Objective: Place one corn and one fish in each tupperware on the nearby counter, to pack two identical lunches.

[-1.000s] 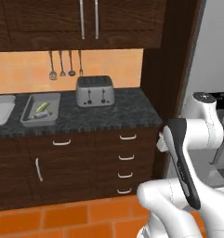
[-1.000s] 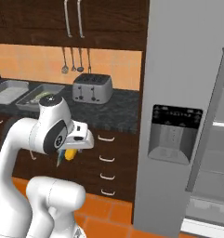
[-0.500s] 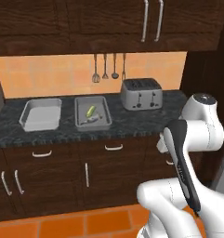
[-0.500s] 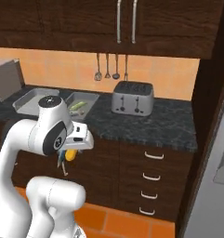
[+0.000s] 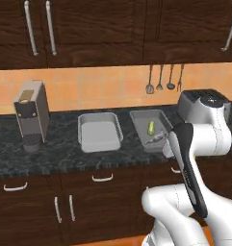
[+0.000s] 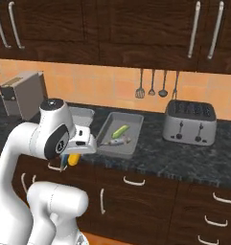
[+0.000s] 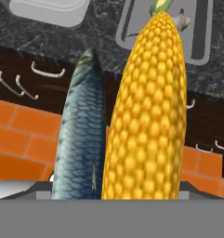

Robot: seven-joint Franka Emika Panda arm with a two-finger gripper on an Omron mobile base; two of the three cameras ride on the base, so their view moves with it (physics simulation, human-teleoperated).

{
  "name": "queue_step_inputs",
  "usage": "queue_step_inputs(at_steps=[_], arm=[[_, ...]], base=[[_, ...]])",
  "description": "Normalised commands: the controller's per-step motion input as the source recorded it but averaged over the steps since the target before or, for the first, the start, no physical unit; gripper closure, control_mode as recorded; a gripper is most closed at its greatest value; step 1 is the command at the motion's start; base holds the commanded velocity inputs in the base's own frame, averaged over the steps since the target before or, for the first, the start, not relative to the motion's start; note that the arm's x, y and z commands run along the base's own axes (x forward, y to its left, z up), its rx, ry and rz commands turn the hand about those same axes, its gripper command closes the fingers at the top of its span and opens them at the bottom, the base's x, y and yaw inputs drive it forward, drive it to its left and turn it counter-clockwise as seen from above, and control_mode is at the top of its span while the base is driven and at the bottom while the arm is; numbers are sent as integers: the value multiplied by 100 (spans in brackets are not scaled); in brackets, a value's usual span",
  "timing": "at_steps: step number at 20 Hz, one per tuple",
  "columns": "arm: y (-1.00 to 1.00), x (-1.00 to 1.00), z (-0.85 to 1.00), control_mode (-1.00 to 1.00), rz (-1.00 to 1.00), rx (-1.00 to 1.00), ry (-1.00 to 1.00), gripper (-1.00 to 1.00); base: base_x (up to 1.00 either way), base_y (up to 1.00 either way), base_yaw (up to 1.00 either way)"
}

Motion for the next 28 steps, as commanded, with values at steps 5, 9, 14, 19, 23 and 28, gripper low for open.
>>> queue_step_inputs(at_steps=[5,9,14,19,23,28], arm=[[0,0,0,100,0,0,0,100],[0,0,0,100,0,0,0,100],[-3,47,-33,-100,-5,-6,6,100],[-63,93,-31,-100,-5,0,3,100],[-42,100,-28,-100,-1,0,4,100],[0,86,-23,-100,-1,6,11,100]], base=[[72,100,-2],[62,90,-8],[6,6,-1],[0,0,0],[0,0,0],[0,0,0]])
